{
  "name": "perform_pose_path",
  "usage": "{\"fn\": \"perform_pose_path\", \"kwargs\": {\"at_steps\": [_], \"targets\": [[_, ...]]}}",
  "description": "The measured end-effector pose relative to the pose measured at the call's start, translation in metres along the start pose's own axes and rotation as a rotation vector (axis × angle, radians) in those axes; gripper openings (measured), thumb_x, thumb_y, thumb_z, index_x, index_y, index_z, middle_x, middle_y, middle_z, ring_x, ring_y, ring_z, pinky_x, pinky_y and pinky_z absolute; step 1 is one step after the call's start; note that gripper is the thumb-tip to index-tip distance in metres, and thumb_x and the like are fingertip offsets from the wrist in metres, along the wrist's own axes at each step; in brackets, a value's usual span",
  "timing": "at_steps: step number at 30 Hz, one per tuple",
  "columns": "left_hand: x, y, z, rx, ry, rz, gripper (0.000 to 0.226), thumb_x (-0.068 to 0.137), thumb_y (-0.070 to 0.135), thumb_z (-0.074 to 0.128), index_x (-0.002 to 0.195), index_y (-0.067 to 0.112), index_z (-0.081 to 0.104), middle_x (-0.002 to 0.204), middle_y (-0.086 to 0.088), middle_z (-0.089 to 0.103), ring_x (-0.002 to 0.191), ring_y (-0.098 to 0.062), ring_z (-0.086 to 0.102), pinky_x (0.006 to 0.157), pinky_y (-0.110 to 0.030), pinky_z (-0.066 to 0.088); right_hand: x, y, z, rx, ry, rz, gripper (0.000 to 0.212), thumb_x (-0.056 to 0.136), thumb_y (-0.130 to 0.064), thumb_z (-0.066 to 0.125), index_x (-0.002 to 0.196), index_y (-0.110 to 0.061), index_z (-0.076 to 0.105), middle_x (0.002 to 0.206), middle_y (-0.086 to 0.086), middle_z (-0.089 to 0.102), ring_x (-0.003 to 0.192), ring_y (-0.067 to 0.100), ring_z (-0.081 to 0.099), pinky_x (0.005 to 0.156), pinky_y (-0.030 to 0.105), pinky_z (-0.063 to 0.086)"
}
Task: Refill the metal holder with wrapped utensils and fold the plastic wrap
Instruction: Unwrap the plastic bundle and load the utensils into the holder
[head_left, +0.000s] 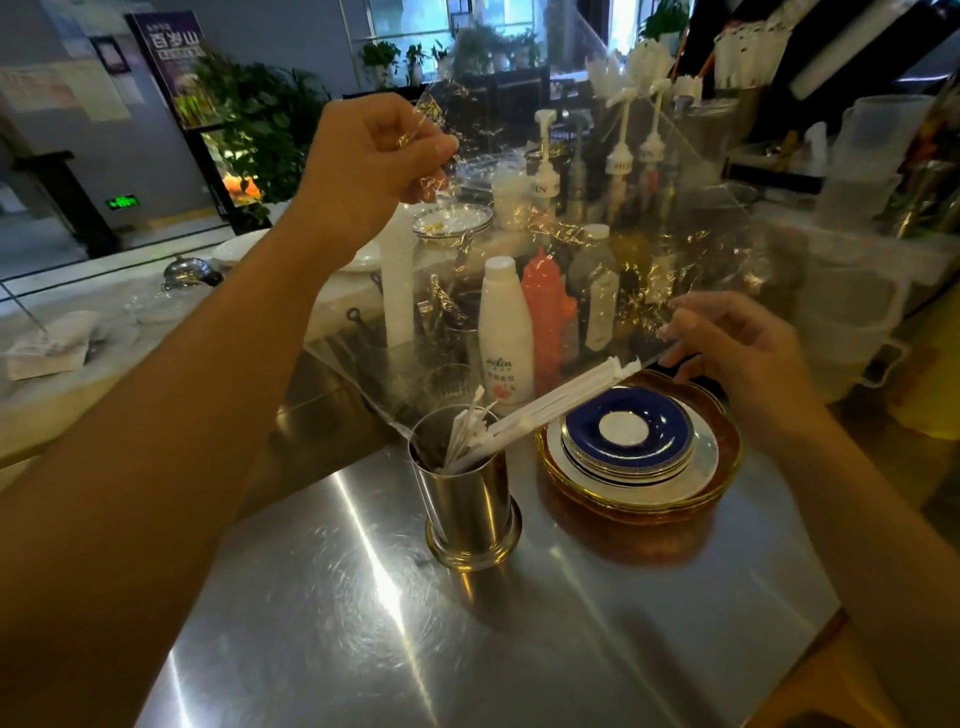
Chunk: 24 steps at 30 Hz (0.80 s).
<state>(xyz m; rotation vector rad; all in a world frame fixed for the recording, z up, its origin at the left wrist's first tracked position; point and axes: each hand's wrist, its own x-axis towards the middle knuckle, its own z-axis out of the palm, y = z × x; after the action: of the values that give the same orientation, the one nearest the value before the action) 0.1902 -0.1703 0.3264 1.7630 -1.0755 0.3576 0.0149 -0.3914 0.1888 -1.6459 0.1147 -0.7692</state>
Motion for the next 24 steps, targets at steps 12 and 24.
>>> {"fn": "perform_pose_path", "kwargs": {"at_steps": [12,24], "targets": [[-0.024,-0.029,-0.042,-0.1,0.153,-0.145,0.02,0.087,0.016,0.061,0.069,0.023,0.057,0.059,0.013,0.062,0.058,-0.002,0.06,0.06,-0.021,0.055,0.038,-0.024,0.041,-0.059,0.009,-0.077,0.006,0.083,-0.022,0.062,0.078,-0.024,0.064,0.061,-0.009,0.066,0.054,0.01,0.059,0.049,0.022,0.051],[-0.079,-0.069,-0.082,-0.196,0.131,-0.424,0.025,0.073,0.033,0.068,0.095,0.022,0.063,0.084,0.007,0.071,0.08,-0.01,0.068,0.075,-0.027,0.053,0.065,-0.042,0.09,-0.144,-0.122,-0.198,0.002,0.085,-0.022,0.06,0.083,-0.021,0.061,0.069,-0.005,0.061,0.053,0.002,0.058,0.047,0.018,0.049]]}}
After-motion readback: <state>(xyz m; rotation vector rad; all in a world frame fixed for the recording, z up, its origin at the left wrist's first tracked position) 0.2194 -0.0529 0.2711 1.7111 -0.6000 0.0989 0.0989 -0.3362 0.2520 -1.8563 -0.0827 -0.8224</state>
